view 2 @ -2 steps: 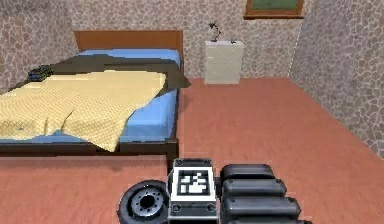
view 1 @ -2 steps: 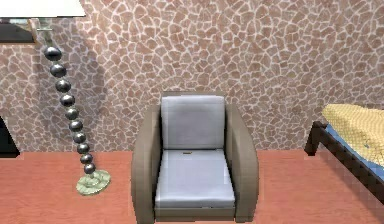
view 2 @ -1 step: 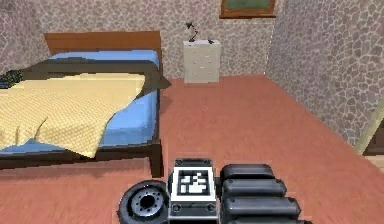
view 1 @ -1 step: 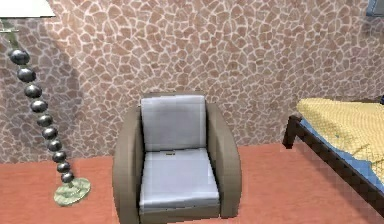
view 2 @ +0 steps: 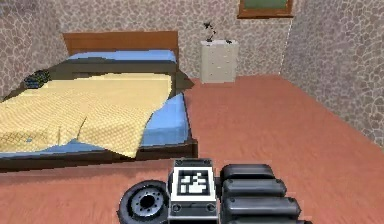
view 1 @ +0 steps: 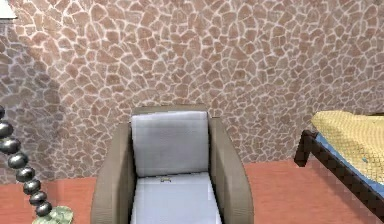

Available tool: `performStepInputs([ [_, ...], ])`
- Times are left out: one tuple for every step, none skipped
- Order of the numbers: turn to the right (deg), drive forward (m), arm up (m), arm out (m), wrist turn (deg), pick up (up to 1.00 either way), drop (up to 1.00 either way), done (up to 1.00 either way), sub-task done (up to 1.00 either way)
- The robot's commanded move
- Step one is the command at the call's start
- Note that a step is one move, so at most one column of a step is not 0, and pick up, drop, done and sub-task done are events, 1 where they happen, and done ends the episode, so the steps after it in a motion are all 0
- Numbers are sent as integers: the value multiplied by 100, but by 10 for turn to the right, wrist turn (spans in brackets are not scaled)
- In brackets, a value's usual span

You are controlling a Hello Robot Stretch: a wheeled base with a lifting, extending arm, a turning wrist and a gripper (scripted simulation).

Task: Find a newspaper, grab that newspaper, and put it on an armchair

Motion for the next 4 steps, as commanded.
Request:
performStepInputs([
  [-450,0,0,0,0,0,0,0,0],
  [-450,0,0,0,0,0,0,0,0],
  [-60,0,0,0,0,0,0,0,0],
  [0,0,0,48,0,0,0,0,0],
])
